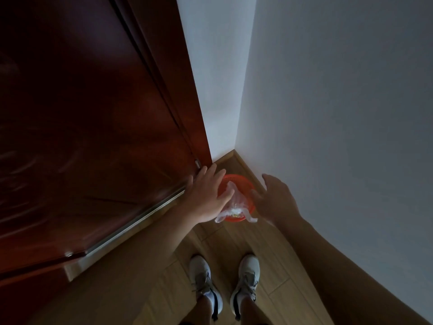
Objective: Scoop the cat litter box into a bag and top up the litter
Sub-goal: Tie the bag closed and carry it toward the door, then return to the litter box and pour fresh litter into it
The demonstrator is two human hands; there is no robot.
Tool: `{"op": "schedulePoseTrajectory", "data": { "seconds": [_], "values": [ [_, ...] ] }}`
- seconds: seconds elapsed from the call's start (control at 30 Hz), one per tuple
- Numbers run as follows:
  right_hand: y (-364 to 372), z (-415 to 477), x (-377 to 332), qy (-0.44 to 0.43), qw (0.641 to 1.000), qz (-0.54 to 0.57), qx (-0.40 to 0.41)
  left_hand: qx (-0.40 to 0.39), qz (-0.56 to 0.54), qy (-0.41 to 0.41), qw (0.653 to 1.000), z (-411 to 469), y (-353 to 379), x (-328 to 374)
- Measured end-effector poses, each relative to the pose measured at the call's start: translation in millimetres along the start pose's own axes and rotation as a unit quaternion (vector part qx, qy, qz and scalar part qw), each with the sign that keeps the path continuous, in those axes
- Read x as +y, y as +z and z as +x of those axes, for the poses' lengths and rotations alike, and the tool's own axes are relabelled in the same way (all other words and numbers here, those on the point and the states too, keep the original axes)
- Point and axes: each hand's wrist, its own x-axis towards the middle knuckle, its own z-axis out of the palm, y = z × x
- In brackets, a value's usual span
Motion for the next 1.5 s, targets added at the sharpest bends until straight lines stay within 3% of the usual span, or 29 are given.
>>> {"op": "schedulePoseTrajectory", "data": {
  "seconds": [0.37, 0.63, 1.0, 1.17, 1.5],
  "values": [
    [-58, -108, -20, -0.055, 0.993, -0.107, 0.016, 0.011, 0.067, -0.008, 0.998, -111, -76, 45],
    [-73, -187, -31, -0.015, 0.987, -0.138, 0.085, 0.028, 0.122, 0.03, 0.992, -175, -106, 46],
    [-88, -361, -29, 0.083, 0.971, -0.07, 0.215, 0.057, 0.169, 0.179, 0.967, -296, -146, 88],
    [-85, -443, 5, 0.143, 0.956, -0.058, 0.25, 0.025, 0.188, 0.263, 0.946, -335, -129, 133],
    [-55, -627, 102, 0.279, 0.895, -0.013, 0.349, 0.006, 0.26, 0.433, 0.863, -447, -42, 270]
  ]
}}
